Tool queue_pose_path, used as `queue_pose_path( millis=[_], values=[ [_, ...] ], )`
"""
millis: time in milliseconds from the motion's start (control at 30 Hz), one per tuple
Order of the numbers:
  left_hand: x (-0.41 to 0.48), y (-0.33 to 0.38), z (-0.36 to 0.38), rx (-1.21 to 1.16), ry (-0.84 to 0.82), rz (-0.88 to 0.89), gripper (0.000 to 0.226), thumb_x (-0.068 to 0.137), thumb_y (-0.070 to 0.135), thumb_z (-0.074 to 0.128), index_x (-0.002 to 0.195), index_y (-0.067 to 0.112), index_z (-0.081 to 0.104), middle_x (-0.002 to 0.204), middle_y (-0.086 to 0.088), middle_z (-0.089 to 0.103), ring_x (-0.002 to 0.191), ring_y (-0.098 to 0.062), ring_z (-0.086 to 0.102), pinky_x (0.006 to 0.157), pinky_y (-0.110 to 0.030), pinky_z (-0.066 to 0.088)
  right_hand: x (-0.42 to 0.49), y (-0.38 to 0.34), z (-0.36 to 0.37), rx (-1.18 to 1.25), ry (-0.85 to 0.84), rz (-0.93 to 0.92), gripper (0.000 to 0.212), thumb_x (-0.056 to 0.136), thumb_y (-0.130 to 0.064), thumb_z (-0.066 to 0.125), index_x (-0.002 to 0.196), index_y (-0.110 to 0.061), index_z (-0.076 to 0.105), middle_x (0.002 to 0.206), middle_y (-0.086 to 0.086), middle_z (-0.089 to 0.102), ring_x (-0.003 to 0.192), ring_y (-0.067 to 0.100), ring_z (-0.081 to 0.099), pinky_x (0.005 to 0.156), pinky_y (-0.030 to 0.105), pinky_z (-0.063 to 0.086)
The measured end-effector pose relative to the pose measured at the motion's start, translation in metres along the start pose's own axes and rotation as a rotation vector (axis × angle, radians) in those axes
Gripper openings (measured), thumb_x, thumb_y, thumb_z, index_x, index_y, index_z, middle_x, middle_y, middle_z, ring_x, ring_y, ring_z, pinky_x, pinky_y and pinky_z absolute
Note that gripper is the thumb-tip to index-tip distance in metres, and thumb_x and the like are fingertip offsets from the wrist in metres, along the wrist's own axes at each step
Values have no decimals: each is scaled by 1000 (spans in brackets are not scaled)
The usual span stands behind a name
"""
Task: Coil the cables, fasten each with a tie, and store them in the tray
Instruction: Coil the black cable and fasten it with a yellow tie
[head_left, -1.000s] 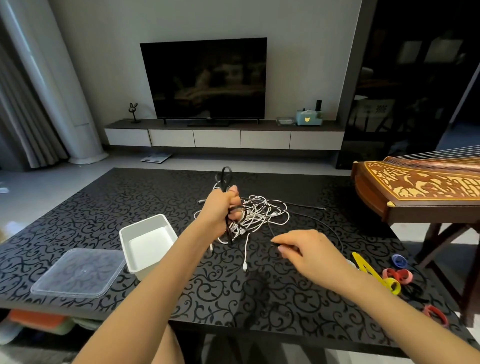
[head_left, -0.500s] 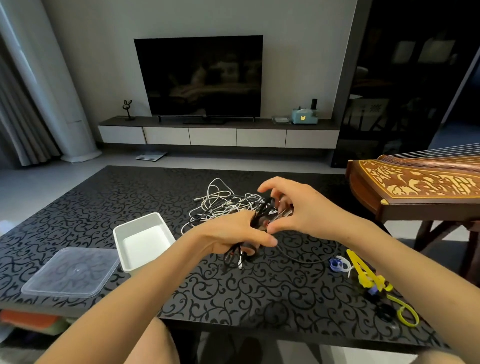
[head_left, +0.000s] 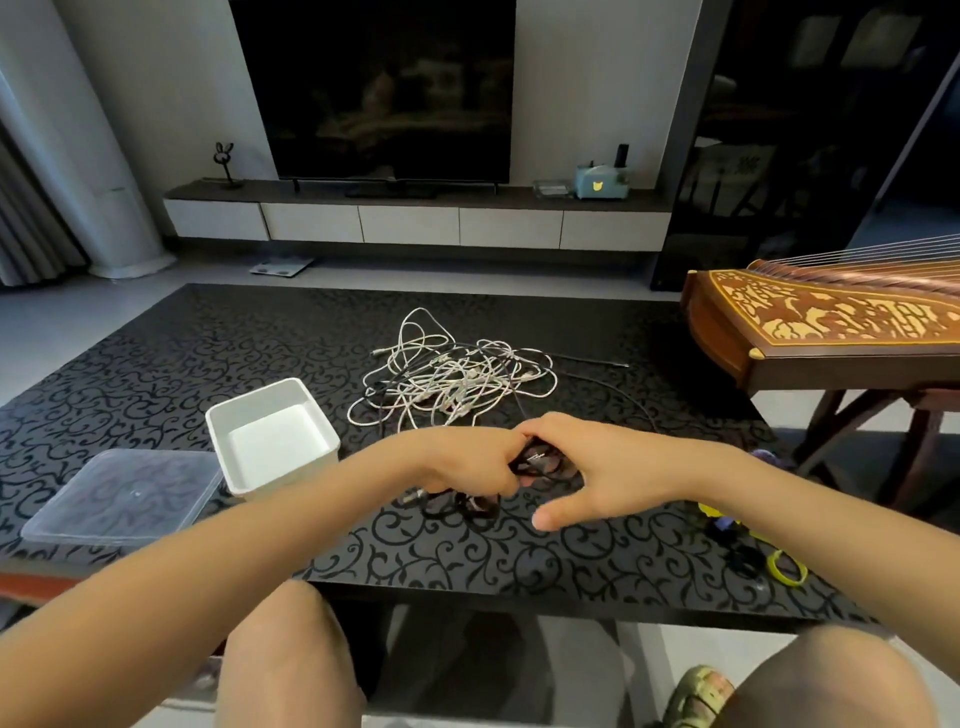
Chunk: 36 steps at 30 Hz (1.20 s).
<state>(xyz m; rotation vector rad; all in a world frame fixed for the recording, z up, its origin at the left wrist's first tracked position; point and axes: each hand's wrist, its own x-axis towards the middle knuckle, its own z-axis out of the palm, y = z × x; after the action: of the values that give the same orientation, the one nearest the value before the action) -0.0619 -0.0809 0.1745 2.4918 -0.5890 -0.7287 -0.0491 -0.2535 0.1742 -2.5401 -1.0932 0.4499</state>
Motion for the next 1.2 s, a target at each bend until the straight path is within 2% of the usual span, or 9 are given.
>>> queue_pose_path(
  millis=[100, 300, 500, 600, 767, 867, 933, 1100, 1200],
  values=[
    [5, 7, 9, 163, 11, -14, 25, 94, 13, 47, 112, -3, 54, 106, -18, 61, 96, -30, 57, 75, -30, 41, 0, 1, 5, 213, 40, 106, 41, 79, -44, 71, 109, -20, 56, 96, -2, 66, 78, 8, 65, 67, 22, 53],
    [9, 11, 14, 214, -64, 14, 16, 97, 16, 46, 102, 3, 52, 84, -8, 51, 72, -19, 46, 53, -18, 33, -11, 10, 20, 51, -25, 83, 23, 93, -36, 56, 85, -15, 56, 69, -9, 49, 58, 3, 44, 55, 19, 33],
    [13, 7, 32, 536, 44, 133, 17, 94, 10, 47, 108, 8, 57, 107, -10, 54, 97, -26, 52, 83, -35, 40, -21, 14, 32, 47, -115, 104, 28, 99, -32, 46, 73, -20, 48, 68, -5, 46, 56, 2, 42, 55, 18, 34],
    [13, 4, 45, 753, 85, 193, 24, 87, 1, 47, 109, 9, 51, 107, -9, 54, 99, -28, 53, 78, -38, 42, -29, 18, 39, 240, -171, 134, 35, 100, -30, 44, 67, -19, 44, 59, -7, 42, 44, 0, 37, 49, 13, 32],
    [8, -5, 57, 962, 359, 489, 26, 82, 0, 46, 104, 3, 59, 73, -5, 59, 62, -26, 57, 54, -37, 45, -44, 30, 50, 882, -274, 201, 33, 100, -30, 43, 70, -18, 43, 56, -9, 31, 45, 6, 25, 44, 17, 23],
    [11, -11, 60, 815, 229, 485, 32, 89, 3, 45, 121, 6, 47, 77, -4, 52, 69, -26, 52, 60, -36, 40, -50, 28, 58, 1116, -340, 203, 38, 93, -43, 46, 61, -24, 43, 56, -7, 23, 47, 6, 18, 45, 16, 17],
    [15, -12, 62, 700, 163, 398, 34, 88, 3, 46, 121, 10, 41, 72, 0, 42, 68, -25, 45, 59, -34, 32, -53, 25, 62, 996, -288, 212, 42, 93, -45, 48, 58, -22, 41, 52, -5, 29, 45, 8, 22, 44, 17, 21],
    [21, -9, 71, 359, -53, 189, 7, 98, 28, 46, 93, 22, 46, 72, 6, 47, 68, -17, 48, 63, -29, 36, -51, 25, 69, -195, -66, 74, 33, 98, -47, 39, 86, -17, 47, 75, 1, 53, 62, 16, 43, 56, 30, 26],
    [24, 1, 65, -21, -287, 62, 18, 90, 18, 60, 74, 23, 53, 66, 6, 50, 62, -10, 48, 60, -25, 42, -55, 29, 77, -467, 23, -67, 34, 101, -40, 35, 99, -10, 51, 88, 9, 61, 74, 28, 55, 59, 31, 24]
  ],
)
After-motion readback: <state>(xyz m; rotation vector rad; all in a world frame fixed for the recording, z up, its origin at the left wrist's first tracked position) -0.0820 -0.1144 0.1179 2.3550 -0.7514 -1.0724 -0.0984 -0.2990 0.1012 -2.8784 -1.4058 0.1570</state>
